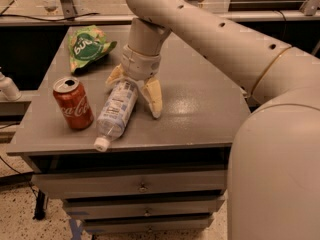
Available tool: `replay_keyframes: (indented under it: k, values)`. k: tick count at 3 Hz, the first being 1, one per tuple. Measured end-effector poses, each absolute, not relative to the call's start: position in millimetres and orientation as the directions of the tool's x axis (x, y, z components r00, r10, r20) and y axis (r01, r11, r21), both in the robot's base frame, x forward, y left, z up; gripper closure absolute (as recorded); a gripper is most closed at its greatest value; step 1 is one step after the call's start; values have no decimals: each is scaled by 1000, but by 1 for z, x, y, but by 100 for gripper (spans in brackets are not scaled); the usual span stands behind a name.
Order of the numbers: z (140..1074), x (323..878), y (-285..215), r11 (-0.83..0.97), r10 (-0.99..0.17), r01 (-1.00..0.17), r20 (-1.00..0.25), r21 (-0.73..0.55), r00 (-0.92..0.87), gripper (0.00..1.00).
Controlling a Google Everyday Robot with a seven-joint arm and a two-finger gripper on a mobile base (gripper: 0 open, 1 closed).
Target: Pick blue plastic bottle
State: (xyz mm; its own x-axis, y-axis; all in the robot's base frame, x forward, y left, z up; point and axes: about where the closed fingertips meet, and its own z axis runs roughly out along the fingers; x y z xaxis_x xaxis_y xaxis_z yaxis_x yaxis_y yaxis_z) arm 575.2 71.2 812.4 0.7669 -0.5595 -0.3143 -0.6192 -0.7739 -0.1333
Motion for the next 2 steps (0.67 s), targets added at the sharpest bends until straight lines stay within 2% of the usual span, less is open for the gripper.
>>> replay_keyframes:
  k: [2]
  values:
    - [818, 578, 72, -770, -570, -626, -306, -127, 763, 63]
